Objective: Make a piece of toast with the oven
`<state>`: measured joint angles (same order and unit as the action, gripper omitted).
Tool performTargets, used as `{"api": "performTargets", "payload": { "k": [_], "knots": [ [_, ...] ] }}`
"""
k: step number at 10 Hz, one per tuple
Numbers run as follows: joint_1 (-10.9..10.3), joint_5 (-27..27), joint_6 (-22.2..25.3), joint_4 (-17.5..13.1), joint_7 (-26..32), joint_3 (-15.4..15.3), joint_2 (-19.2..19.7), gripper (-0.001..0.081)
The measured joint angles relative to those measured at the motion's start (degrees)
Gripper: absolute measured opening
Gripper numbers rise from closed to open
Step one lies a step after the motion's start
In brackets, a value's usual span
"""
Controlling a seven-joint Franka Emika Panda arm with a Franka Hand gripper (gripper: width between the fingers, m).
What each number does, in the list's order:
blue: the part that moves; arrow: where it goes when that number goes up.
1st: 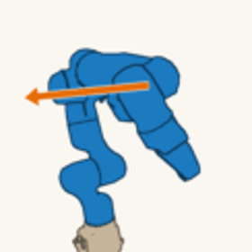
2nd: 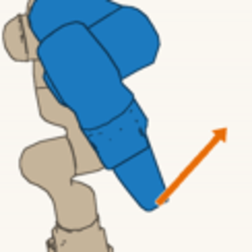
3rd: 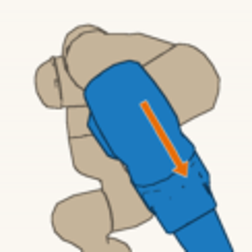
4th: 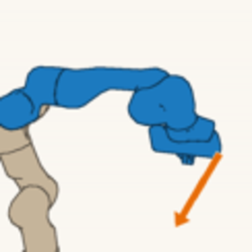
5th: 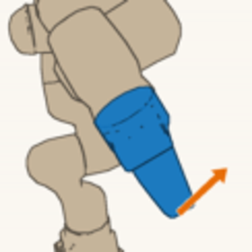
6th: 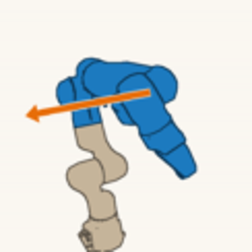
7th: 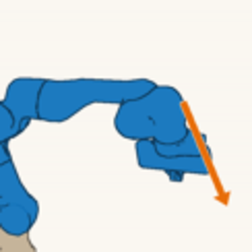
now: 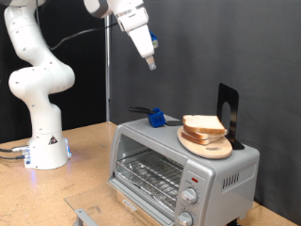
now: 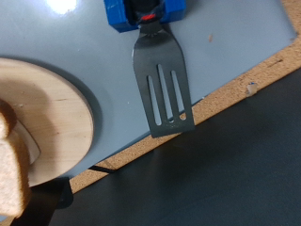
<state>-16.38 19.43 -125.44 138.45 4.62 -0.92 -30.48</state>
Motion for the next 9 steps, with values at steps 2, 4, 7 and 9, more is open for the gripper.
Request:
{"api": "performTargets", "payload": {
  "k": [2,4,7,9],
  "knots": [
    [-0.11,0.06,-2.91,2.02,1.79,-0.22,0.39,0.0682],
    [0.11,-0.19,-4.0,4.11,3.07,-0.21,0.36,0.0682],
    [0.24,-0.75,-9.5,8.27,3.33,-0.28,0.71,0.0682],
    [0.18,-0.75,-12.95,10.41,3.24,-0.57,1.79,0.0682]
  ]
}}
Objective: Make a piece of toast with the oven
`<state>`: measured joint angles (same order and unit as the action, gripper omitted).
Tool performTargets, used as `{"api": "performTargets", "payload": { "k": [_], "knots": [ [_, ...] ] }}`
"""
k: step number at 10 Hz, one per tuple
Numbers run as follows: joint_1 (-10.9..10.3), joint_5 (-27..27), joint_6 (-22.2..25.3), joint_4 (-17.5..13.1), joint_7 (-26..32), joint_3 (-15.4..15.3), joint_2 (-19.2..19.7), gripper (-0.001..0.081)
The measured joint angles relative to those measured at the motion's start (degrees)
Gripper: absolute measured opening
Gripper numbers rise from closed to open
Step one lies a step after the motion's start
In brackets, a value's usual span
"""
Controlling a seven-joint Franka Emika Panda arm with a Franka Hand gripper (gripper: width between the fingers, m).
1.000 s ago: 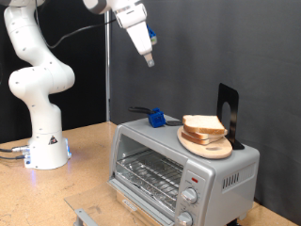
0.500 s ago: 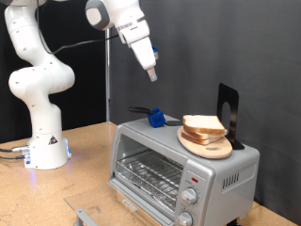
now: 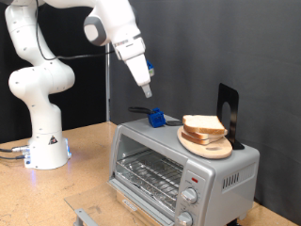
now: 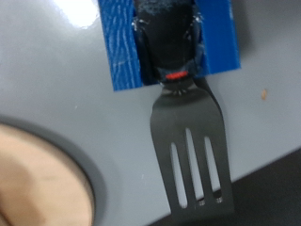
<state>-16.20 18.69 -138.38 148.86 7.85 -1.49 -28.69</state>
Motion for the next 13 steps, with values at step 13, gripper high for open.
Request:
{"api": "performTargets", "payload": {
  "k": [13],
  "knots": [
    [-3.85,2.92,-8.37,1.94,3.75,-0.91,7.26,0.0682]
  ]
}}
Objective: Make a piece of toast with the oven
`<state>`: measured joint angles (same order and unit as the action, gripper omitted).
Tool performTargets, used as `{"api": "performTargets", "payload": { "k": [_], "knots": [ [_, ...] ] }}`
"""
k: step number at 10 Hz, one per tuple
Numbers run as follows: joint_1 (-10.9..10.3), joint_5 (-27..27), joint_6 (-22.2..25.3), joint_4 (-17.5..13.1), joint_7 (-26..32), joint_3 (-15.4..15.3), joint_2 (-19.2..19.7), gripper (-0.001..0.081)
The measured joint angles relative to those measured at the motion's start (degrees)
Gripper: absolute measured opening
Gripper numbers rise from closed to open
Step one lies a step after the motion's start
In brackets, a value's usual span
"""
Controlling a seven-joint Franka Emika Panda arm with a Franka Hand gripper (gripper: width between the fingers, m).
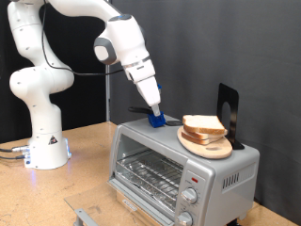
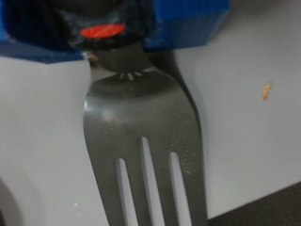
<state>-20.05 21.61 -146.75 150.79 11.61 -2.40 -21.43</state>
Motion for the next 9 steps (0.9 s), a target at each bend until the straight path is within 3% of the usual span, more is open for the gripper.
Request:
{"api": "performTargets", "payload": {
  "k": [9],
  "knots": [
    [-0.98,1.56,-1.66,0.21,1.81,-0.08,3.54,0.0682]
  ]
}}
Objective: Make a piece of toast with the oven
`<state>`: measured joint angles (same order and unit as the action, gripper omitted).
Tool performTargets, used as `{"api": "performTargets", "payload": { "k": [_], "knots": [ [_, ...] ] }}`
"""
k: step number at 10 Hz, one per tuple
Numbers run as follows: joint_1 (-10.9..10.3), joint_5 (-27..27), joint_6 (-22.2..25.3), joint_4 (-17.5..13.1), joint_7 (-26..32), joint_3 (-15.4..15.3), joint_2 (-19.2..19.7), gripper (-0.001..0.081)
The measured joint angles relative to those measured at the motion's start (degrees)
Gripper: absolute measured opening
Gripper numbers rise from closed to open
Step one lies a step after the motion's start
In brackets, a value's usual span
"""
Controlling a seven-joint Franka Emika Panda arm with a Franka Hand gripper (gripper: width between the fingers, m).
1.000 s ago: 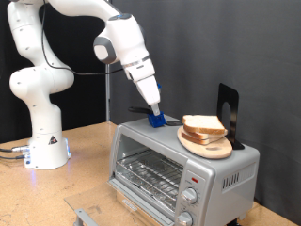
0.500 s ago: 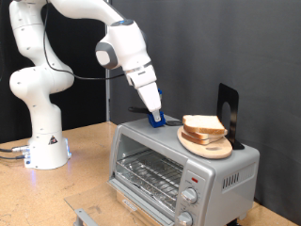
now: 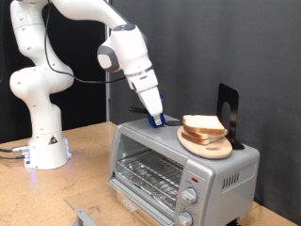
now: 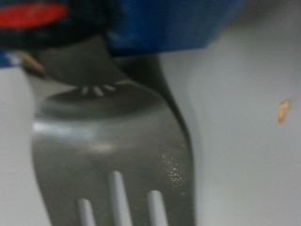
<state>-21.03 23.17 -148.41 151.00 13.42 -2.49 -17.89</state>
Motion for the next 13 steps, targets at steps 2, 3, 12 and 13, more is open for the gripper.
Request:
{"api": "performTargets", "payload": {
  "k": [2,3,12,13],
  "knots": [
    [-0.53,0.52,0.12,0.07,0.33,0.0,-0.01,0.0682],
    [-0.64,0.59,0.19,0.09,0.33,-0.01,-0.01,0.0682],
    [-0.73,0.79,0.22,0.22,-2.29,-0.18,-0.14,0.0359],
    [-0.74,2.19,0.96,-0.01,-3.24,-0.17,-0.68,0.0359]
  ]
}}
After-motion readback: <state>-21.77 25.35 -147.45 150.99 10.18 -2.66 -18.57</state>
